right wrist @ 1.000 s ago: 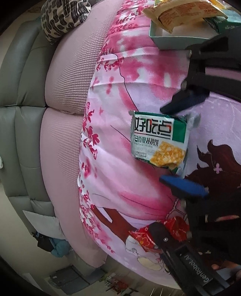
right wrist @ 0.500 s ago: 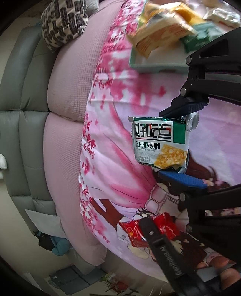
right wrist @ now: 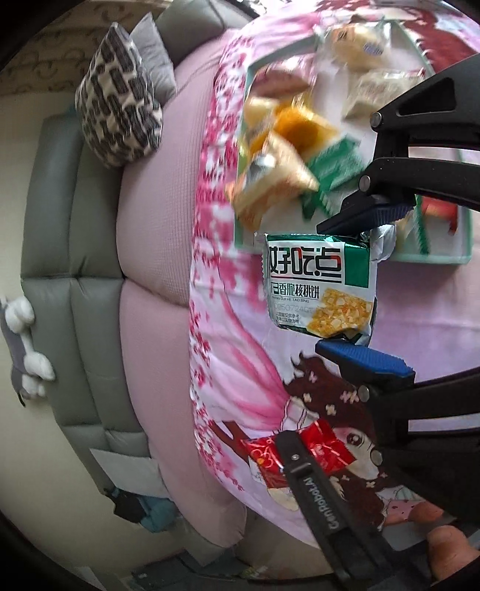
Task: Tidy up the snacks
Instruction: 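Carry the red bag over the tray with the left tool while the right tool carries the corn bag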
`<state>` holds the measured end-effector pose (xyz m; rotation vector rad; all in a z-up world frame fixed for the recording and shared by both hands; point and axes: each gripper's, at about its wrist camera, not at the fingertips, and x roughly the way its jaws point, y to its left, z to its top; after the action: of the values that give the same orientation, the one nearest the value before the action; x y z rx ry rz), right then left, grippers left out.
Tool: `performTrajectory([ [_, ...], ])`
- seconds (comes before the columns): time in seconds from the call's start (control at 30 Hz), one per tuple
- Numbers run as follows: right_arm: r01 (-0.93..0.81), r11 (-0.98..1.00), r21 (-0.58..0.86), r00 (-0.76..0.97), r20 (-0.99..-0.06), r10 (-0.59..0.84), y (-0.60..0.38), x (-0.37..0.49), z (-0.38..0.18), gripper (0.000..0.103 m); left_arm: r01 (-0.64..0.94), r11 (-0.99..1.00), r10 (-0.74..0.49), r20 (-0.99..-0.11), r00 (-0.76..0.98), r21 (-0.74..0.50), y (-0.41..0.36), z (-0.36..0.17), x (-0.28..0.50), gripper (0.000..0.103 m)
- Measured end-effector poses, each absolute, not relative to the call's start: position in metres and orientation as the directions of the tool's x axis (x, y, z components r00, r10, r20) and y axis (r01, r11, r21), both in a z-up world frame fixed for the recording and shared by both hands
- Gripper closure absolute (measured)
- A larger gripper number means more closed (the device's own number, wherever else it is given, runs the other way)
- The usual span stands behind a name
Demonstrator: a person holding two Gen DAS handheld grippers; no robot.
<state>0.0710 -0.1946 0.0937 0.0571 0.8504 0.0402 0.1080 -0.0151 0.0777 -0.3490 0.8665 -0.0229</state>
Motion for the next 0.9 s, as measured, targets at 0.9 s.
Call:
performTrajectory([
  [0.9, 0.345, 0.928, 0.138, 0.671, -0.728, -0.141, -0.364, 0.015, 0.105, 0.044, 0.114, 0.963, -0.261, -0.729, 0.633, -0.246, -0.147, 0.096, 0.080, 0.060],
])
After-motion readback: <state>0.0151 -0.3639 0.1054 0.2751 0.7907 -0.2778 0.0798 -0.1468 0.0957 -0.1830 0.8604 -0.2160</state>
